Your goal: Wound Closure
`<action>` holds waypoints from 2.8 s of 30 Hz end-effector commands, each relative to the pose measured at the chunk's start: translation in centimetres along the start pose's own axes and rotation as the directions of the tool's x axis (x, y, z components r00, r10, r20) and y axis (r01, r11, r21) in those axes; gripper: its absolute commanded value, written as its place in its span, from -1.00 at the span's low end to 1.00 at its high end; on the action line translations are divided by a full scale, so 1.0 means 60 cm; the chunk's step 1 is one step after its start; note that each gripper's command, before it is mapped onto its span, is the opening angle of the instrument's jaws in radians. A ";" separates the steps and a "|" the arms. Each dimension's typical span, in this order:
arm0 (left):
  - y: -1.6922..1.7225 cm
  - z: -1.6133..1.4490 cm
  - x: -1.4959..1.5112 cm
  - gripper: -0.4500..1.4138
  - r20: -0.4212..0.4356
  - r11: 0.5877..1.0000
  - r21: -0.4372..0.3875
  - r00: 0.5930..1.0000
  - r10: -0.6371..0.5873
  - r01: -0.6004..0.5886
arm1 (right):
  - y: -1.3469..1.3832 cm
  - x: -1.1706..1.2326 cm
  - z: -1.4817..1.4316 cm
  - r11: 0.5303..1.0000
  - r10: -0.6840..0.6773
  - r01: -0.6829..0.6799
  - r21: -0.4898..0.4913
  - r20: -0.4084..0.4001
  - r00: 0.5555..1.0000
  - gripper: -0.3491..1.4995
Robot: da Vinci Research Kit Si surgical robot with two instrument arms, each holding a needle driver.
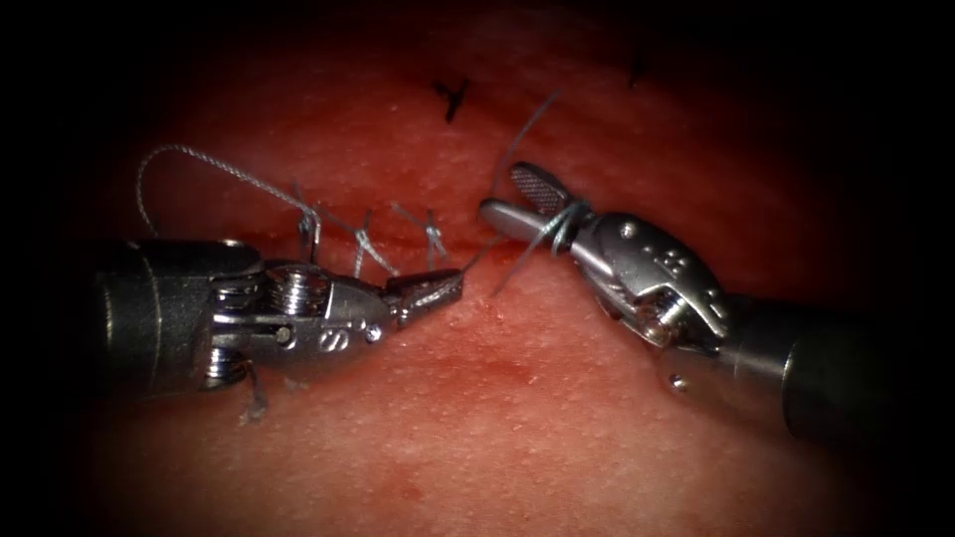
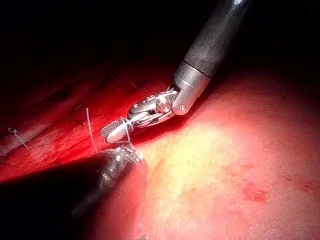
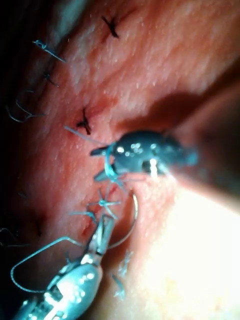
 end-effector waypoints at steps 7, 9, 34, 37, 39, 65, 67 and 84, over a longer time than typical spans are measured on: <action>-0.0016 0.0027 -0.0012 -1.00 0.000 1.000 0.000 1.000 0.001 -0.001 | 0.0008 0.0007 0.0043 0.994 0.061 -0.057 -0.093 0.035 0.998 0.04; -0.0018 0.0028 -0.0014 -1.00 0.000 1.000 0.000 1.000 0.001 -0.001 | 0.0014 0.0009 0.0047 0.991 0.072 -0.067 -0.115 0.038 0.997 0.22; -0.0059 0.0037 -0.0042 -1.00 0.008 1.000 0.002 1.000 -0.025 0.025 | 0.0008 0.0004 0.0095 0.944 0.027 -0.016 -0.329 0.029 0.999 -1.00; -0.0108 0.0069 -0.0078 -1.00 0.029 0.998 0.004 0.998 -0.061 0.061 | -0.0025 -0.0015 0.0077 0.941 -0.043 0.041 -0.335 0.003 0.999 -1.00; -0.0136 0.0091 -0.0100 -1.00 0.045 0.998 0.008 0.997 -0.070 0.070 | -0.0040 -0.0023 0.0066 0.938 -0.081 0.076 -0.338 0.000 0.997 -1.00; -0.0438 0.0378 -0.0298 -1.00 0.067 0.976 0.045 0.975 -0.214 0.211 | -0.0112 -0.0126 -0.0057 0.943 -0.217 0.222 -0.247 0.047 0.975 -1.00; -0.0452 0.0381 -0.0299 -1.00 0.061 0.977 0.065 0.977 -0.206 0.202 | -0.0116 -0.0128 -0.0059 0.943 -0.224 0.229 -0.240 0.047 0.973 -1.00; -0.0509 0.0430 -0.0310 -1.00 0.123 0.982 0.162 0.985 -0.118 0.097 | -0.0218 -0.0189 -0.0126 0.943 -0.310 0.312 -0.117 0.035 0.950 -1.00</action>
